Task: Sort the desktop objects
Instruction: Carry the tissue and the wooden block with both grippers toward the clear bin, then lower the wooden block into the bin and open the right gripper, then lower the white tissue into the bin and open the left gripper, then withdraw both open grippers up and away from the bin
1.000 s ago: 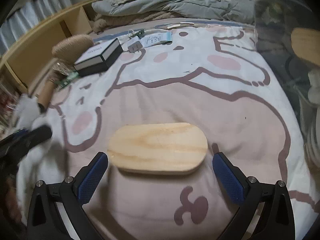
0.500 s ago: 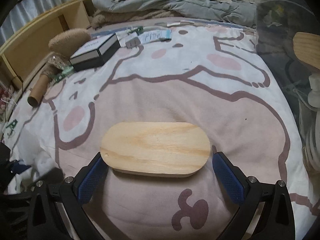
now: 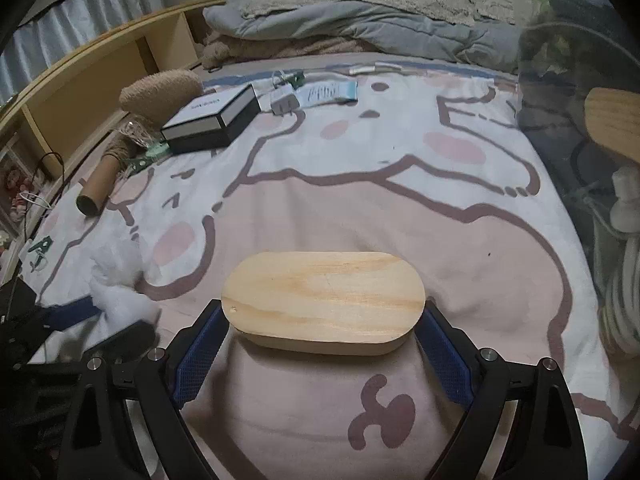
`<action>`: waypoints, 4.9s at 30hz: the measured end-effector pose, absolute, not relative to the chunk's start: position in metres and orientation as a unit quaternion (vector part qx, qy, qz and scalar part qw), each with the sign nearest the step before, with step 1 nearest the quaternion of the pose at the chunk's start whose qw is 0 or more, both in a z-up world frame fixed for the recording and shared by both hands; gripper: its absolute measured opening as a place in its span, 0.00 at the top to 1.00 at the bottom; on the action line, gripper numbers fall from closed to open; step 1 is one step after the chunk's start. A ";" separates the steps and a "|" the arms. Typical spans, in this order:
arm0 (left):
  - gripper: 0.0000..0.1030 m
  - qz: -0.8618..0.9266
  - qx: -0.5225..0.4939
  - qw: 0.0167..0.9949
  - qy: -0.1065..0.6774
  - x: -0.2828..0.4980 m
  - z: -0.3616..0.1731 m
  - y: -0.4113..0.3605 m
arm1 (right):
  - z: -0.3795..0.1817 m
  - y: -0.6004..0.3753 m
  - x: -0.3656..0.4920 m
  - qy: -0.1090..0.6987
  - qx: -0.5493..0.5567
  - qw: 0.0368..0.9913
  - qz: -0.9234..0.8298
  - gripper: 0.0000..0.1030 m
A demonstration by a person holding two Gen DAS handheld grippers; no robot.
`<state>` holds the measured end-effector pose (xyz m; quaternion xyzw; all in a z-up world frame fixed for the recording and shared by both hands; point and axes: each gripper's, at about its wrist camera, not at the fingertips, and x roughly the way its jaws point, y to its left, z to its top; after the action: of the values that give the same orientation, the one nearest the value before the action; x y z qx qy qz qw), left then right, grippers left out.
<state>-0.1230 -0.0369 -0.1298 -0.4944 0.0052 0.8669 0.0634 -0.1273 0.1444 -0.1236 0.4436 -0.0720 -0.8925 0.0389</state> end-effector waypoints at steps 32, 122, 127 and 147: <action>0.34 0.918 -0.386 0.092 -0.011 -0.081 -0.020 -0.022 | 0.011 0.178 -0.052 -0.084 0.308 0.071 -0.945 0.09; 0.06 0.843 -0.365 0.377 0.115 -0.137 0.089 0.391 | 0.106 0.488 0.007 -0.104 0.320 -0.073 -0.939 0.54; 0.06 0.852 -0.355 0.367 0.115 -0.134 0.089 0.372 | 0.103 0.491 0.008 -0.109 0.319 -0.076 -0.938 0.54; 0.00 0.876 -0.311 0.352 0.109 -0.095 0.104 0.311 | 0.108 0.459 0.008 -0.121 0.292 -0.071 -0.946 0.53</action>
<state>-0.0951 0.3112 0.1038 -0.3105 0.1094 0.8762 0.3520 0.0081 0.4592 0.1079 0.2922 -0.1206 -0.9461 -0.0709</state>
